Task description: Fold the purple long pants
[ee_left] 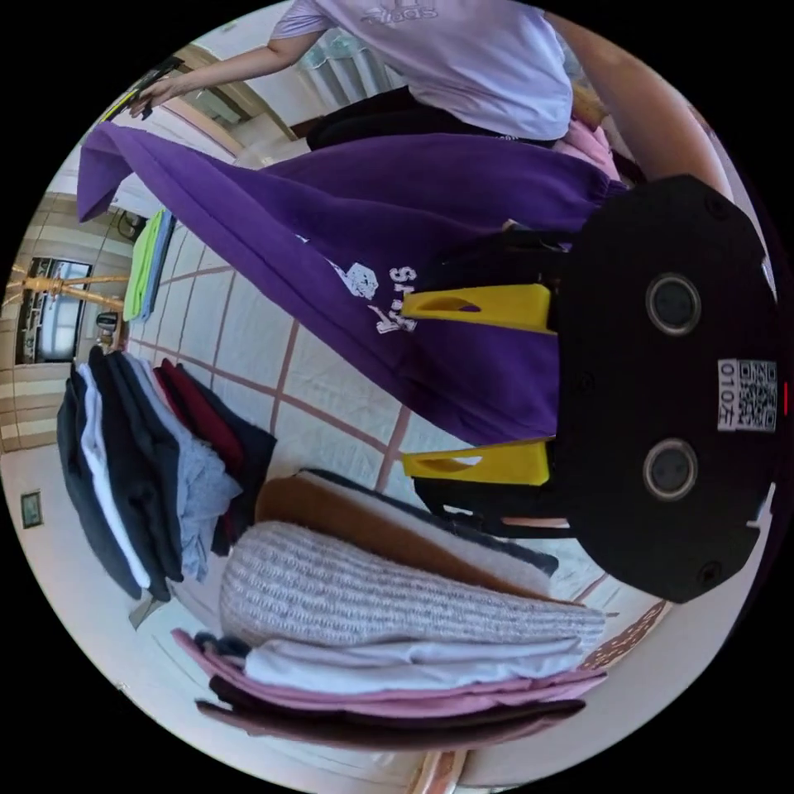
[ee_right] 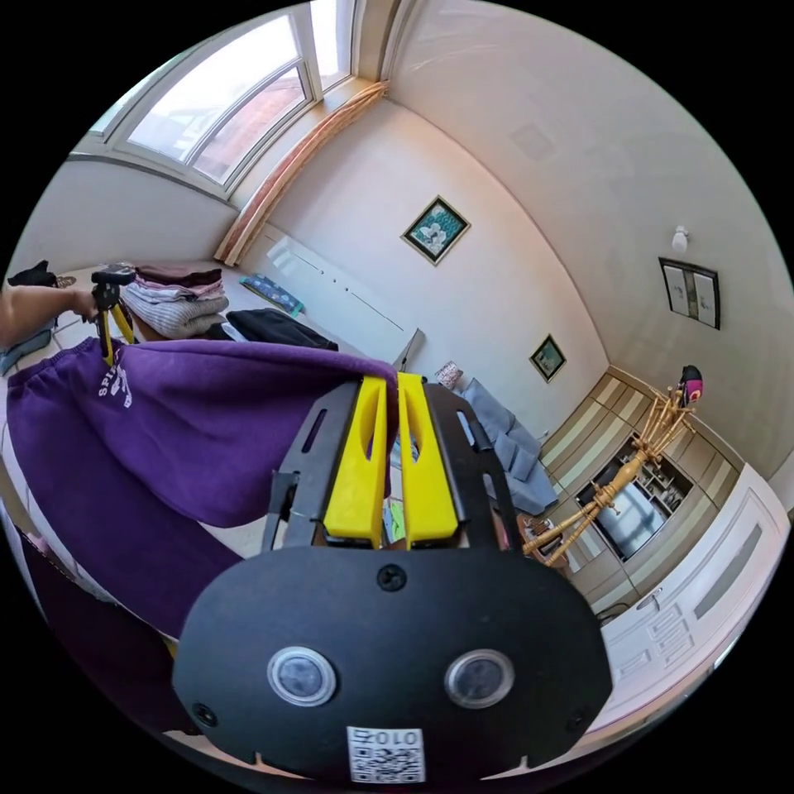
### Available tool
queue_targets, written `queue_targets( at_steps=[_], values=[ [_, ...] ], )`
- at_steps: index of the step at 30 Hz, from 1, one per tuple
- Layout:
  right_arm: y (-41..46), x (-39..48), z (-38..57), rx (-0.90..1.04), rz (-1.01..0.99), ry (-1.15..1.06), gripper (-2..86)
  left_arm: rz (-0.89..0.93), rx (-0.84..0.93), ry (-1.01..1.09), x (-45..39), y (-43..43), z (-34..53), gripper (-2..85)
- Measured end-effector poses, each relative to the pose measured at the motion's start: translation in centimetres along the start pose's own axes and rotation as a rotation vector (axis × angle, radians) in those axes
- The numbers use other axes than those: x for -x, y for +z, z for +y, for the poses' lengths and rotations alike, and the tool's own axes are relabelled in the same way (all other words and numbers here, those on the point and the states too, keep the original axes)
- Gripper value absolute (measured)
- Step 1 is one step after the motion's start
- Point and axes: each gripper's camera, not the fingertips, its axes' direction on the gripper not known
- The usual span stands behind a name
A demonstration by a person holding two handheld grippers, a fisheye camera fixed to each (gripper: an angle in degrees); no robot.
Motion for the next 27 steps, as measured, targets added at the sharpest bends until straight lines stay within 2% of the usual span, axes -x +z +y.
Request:
queue_targets(
  at_steps=[2,6,9,11,13,15,18,20,22,24,26,27],
  values=[
    [-0.4,0.3,0.1,0.007,0.020,-0.012,2.6,0.075,0.048,0.028,-0.3,1.2,-0.4,14.6],
    [0.6,0.7,0.4,0.043,0.030,-0.043,2.6,0.043,0.071,0.063,-2.0,0.7,0.9,6.7],
    [4.6,0.9,0.4,0.170,0.023,-0.081,2.6,0.010,0.035,-0.017,-1.9,-1.7,2.7,3.9],
    [9.3,-0.2,-0.1,0.292,-0.068,-0.039,2.5,-0.017,0.017,-0.084,-1.4,-3.6,3.4,3.0],
    [11.8,-1.1,-0.5,0.292,-0.108,0.016,2.4,-0.141,-0.035,-0.202,-1.4,-7.4,3.9,2.3],
    [12.5,-1.5,-0.8,0.236,-0.058,0.053,2.6,-0.224,-0.086,-0.248,-3.1,-10.4,4.2,2.1],
    [12.2,-1.4,0.8,0.180,0.012,0.103,3.1,-0.365,-0.122,-0.217,-9.4,-13.4,5.5,1.9],
    [11.4,-0.7,5.0,0.201,-0.021,0.115,3.2,-0.420,-0.116,-0.200,-14.1,-13.8,7.3,1.8],
    [11.1,0.1,9.8,0.256,-0.070,0.131,3.1,-0.388,-0.153,-0.200,-20.0,-12.7,10.8,1.7],
    [12.3,1.2,15.7,0.375,-0.212,0.158,2.8,-0.303,-0.168,-0.196,-23.6,-9.8,13.0,1.6],
    [16.0,3.6,24.1,0.622,-0.414,0.233,2.3,-0.232,-0.084,-0.171,-26.8,-5.3,14.1,1.6],
    [16.7,4.3,25.8,0.675,-0.445,0.251,2.2,-0.200,-0.005,-0.169,-28.5,-2.5,14.2,1.6]
  ],
)
